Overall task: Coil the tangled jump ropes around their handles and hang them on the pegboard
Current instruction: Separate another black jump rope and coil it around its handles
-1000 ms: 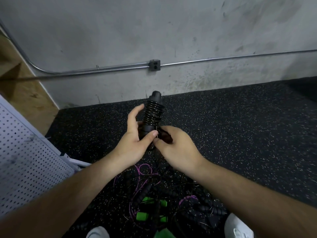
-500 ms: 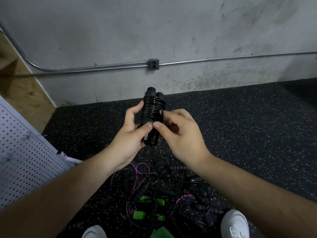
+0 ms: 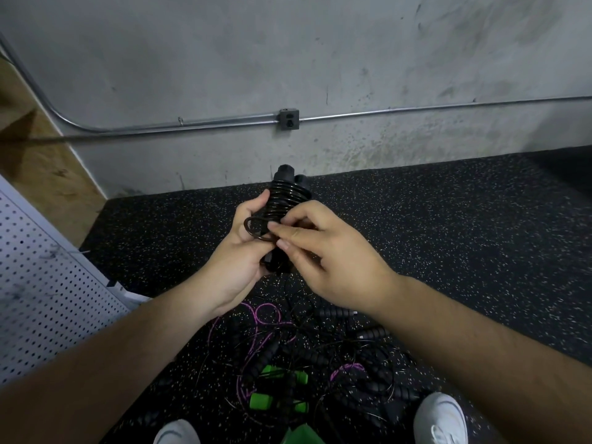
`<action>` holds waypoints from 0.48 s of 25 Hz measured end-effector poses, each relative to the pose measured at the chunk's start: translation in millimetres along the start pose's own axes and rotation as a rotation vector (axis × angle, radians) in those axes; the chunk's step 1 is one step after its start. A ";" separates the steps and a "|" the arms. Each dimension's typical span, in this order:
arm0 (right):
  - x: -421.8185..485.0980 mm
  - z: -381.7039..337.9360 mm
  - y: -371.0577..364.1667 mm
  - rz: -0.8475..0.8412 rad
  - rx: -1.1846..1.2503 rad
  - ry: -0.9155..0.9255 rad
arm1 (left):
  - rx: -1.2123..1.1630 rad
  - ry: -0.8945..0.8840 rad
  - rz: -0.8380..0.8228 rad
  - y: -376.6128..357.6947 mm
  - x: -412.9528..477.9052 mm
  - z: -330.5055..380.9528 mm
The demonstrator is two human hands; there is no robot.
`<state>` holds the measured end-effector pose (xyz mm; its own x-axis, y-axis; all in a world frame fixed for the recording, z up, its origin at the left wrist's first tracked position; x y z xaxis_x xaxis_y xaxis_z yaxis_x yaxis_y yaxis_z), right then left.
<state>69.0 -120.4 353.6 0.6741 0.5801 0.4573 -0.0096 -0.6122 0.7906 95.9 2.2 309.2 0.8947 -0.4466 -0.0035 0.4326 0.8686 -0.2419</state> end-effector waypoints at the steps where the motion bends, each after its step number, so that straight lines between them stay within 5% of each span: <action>1: 0.3 2.2 2.4 -0.003 0.046 -0.005 | -0.011 -0.004 -0.005 0.1 0.1 0.8; 12: -0.2 17.7 24.3 0.009 0.348 -0.320 | -0.215 0.027 -0.088 -8.4 4.6 0.6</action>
<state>81.7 -144.9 365.6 0.8695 0.4128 0.2714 0.1953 -0.7918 0.5787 96.4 -7.0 311.8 0.8500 -0.5269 0.0016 0.4727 0.7613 -0.4438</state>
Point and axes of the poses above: each hand's wrist, its own x-axis towards the middle knuckle, its own y-axis out of the back of the hand, z = x × y, the point moved 7 cm from there along x, towards the middle knuckle, and after that the axes turned 12 degrees about -z, right-handed, at the moved point
